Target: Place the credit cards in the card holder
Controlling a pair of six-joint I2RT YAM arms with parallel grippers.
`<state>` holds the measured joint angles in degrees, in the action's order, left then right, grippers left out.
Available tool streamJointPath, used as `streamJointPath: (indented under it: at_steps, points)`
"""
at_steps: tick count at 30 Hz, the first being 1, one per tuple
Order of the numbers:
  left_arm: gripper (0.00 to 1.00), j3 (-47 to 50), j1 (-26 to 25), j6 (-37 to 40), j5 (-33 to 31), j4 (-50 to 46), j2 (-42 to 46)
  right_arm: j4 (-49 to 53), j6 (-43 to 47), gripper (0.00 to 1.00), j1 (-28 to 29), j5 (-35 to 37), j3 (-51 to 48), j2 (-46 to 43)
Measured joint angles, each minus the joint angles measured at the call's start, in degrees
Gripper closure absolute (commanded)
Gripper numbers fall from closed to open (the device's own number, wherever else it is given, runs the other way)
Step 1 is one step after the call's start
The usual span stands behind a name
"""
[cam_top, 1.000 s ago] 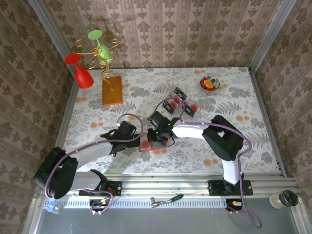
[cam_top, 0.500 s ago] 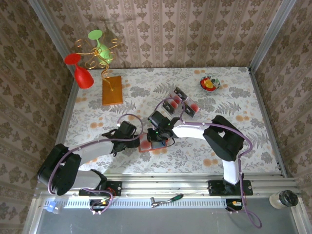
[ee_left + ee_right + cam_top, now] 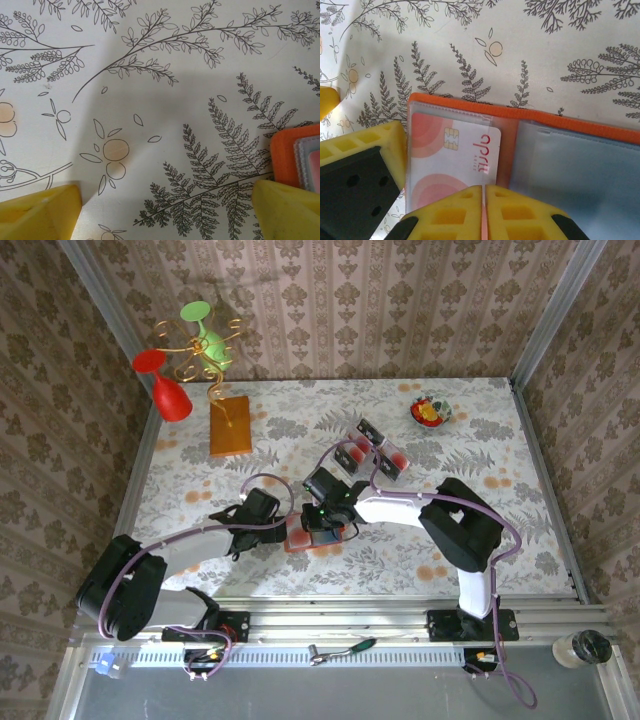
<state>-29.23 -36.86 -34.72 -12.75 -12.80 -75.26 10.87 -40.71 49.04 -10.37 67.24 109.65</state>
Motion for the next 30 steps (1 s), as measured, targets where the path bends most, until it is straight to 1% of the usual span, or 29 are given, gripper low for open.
streamJointPath:
  at_steps: [21, 30]
  points:
    - [0.1, -0.11, 0.0, 0.0, 0.04, -0.11, 0.09, -1.86, -1.62, 0.88, 0.81, -1.22, 0.0, 1.92]
    - [0.1, -0.11, 0.0, -0.44, 1.7, -0.72, 3.48, -2.12, -1.73, 0.88, 0.81, -1.9, 0.02, 2.03]
